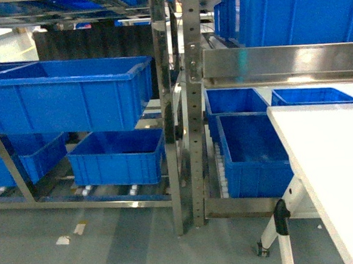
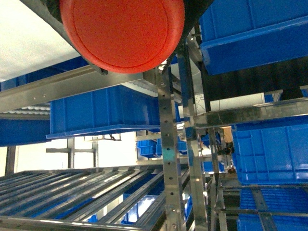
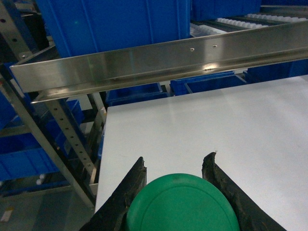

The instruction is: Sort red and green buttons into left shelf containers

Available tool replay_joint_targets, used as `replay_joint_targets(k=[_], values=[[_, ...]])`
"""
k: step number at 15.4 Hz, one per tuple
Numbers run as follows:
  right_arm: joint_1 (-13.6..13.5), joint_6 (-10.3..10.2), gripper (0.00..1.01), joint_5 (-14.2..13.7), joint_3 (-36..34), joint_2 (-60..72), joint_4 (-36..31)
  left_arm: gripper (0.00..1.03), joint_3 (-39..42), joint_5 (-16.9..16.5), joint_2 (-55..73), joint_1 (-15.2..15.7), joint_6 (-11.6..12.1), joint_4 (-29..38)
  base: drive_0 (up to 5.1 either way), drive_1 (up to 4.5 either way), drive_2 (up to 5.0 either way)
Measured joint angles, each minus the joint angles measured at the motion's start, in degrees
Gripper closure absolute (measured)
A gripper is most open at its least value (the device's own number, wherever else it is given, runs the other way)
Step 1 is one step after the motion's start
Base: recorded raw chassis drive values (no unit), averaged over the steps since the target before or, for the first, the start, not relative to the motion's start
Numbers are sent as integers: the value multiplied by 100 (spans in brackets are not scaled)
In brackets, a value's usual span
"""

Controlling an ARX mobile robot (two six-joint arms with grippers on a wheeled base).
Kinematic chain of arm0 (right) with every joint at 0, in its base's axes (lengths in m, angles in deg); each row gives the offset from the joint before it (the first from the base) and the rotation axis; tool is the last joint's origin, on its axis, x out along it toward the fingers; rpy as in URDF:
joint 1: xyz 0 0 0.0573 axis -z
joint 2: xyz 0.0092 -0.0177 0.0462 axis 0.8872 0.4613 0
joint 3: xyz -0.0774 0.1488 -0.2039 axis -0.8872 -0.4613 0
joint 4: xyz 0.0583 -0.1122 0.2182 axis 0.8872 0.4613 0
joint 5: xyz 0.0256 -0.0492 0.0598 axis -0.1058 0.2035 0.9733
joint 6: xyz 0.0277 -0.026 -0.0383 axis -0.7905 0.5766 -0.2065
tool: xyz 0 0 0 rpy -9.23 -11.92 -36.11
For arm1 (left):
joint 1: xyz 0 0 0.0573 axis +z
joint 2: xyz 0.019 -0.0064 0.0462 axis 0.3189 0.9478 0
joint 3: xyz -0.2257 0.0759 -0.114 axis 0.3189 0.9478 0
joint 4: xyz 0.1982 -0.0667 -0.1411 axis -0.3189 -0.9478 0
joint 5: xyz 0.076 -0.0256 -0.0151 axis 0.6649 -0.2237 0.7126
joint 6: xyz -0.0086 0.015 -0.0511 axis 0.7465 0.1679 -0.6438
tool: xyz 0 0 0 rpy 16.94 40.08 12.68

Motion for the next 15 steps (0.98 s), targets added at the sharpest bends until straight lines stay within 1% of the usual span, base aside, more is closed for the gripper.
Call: replay_joint_targets(k=[15], values=[[-2, 0, 70, 7, -2, 0, 2, 78, 0, 2, 0, 0, -2, 0, -447, 414, 33]])
